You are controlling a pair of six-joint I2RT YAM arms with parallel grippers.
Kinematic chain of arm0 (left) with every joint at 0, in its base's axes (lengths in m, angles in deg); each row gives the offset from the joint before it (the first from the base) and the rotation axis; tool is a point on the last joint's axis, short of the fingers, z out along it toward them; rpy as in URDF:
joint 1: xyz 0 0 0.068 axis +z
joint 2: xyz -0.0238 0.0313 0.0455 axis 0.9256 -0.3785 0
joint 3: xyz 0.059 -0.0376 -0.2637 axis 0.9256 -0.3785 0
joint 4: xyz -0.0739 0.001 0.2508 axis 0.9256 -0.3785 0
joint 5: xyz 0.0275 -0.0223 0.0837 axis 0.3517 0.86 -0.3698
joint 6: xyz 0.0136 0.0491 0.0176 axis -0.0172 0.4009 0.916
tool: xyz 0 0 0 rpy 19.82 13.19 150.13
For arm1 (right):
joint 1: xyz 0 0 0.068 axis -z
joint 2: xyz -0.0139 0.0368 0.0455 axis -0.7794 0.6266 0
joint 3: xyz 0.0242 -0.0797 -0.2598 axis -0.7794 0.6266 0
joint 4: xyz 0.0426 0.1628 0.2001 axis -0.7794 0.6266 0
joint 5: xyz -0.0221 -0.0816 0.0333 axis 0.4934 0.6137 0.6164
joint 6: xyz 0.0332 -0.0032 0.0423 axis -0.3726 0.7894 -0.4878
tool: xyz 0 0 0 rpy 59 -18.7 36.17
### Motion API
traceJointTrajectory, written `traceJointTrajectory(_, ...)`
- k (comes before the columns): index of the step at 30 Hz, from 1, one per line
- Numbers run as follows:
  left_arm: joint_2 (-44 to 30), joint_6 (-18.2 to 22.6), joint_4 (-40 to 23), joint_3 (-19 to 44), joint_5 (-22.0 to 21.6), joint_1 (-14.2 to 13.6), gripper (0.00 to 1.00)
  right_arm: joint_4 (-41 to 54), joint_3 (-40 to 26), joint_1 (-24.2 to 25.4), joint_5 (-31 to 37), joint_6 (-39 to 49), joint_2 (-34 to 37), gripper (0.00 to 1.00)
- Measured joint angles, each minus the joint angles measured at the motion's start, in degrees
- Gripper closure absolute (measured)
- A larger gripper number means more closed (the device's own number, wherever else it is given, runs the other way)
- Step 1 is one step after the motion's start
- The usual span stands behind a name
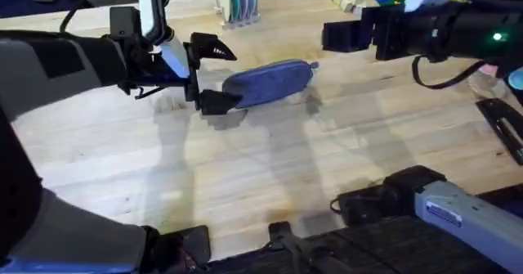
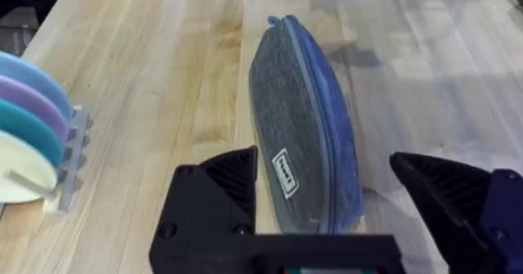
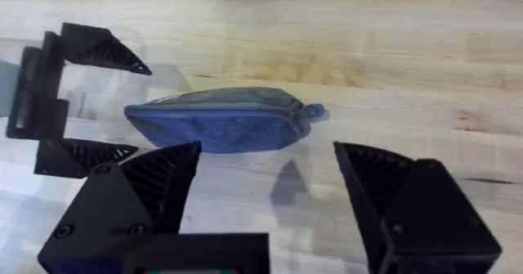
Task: Unzip the bag, pick up the pens from the table one at a time and place them inside, then zip the bag closed.
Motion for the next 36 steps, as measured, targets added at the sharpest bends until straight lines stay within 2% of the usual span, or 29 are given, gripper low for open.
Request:
traceJointTrajectory(3,1.31,-0.15,-0.42,0.00,-0.22,1.58,0.007,0.00,0.00,0.00,0.94,0.46,0.07,0.004)
traceJointTrajectory(6,4.83,-2.10,-0.42,0.00,-0.75,2.70,0.007,0.00,0.00,0.00,1.19,0.59,0.07,0.004)
traceJointTrajectory(12,14.32,-10.11,-1.31,0.00,-5.87,3.38,0.007,0.00,0.00,0.00,1.37,0.83,0.07,0.004)
traceJointTrajectory(18,23.74,-17.60,-7.61,0.00,-13.88,3.38,0.007,0.00,0.00,0.00,1.40,0.99,0.11,0.004)
traceJointTrajectory(28,38.19,-32.66,-20.27,0.00,-26.91,3.38,0.007,0.00,0.00,0.00,1.40,1.01,0.11,0.004)
traceJointTrajectory(32,42.06,-39.97,-23.66,0.00,-30.69,3.38,0.007,0.00,0.00,0.00,1.40,1.00,0.11,0.004)
traceJointTrajectory(36,44.64,-46.07,-26.12,0.00,-32.44,3.38,0.006,0.01,0.00,0.00,1.40,1.00,0.11,0.003)
